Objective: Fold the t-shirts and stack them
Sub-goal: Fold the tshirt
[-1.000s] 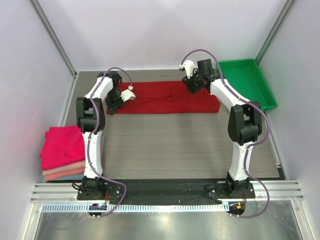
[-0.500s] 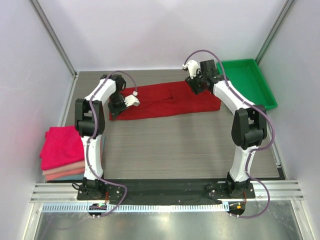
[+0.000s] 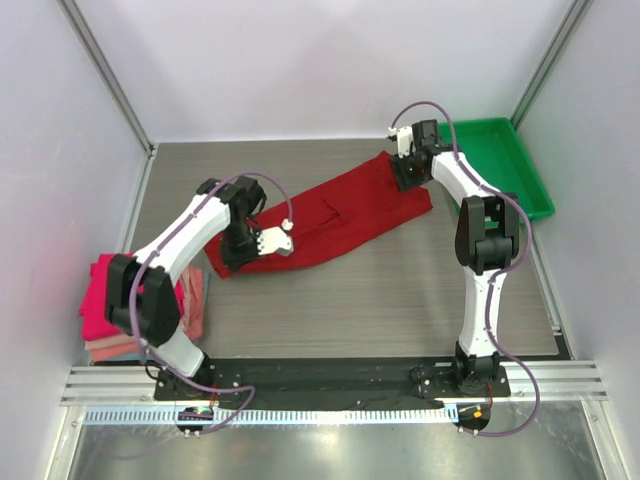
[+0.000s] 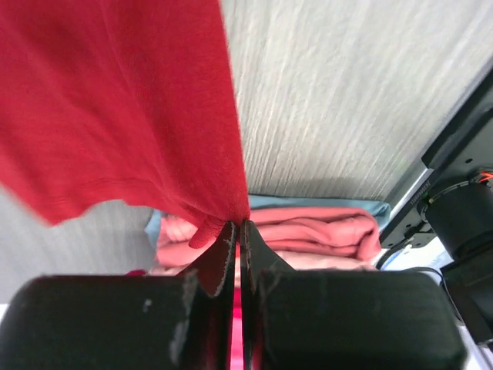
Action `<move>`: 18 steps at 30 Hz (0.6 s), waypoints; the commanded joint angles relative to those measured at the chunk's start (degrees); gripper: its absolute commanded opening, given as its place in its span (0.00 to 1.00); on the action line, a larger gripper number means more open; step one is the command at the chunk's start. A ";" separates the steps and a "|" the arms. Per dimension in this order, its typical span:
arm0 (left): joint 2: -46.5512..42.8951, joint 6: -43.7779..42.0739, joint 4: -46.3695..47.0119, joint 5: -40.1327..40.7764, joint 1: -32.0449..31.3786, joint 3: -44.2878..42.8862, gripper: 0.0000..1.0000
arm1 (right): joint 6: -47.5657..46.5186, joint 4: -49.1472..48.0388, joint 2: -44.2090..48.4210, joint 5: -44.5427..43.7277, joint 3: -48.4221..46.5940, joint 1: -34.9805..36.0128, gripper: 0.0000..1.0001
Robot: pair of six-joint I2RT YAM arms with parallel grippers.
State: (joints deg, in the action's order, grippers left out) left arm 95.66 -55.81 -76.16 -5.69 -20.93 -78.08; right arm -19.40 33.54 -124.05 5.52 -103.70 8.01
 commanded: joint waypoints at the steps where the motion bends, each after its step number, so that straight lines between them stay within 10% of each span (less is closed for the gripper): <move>1: -7.75 -1.32 -19.11 -4.83 -5.84 -0.14 0.00 | 3.22 2.93 -1.36 1.51 -6.42 0.87 0.49; 11: -8.31 11.68 -17.45 -23.75 -31.87 -6.99 0.00 | 2.18 4.60 -6.55 3.09 -8.97 1.22 0.46; 18: -1.80 12.39 -14.90 -27.08 -37.51 -8.66 0.00 | 0.42 4.96 -12.52 1.08 -13.79 2.53 0.45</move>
State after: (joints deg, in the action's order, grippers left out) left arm 91.64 -45.21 -76.53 -28.05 -56.71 -84.77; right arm -17.93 38.24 -134.43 7.62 -112.95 9.45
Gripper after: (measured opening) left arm 0.006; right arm 0.452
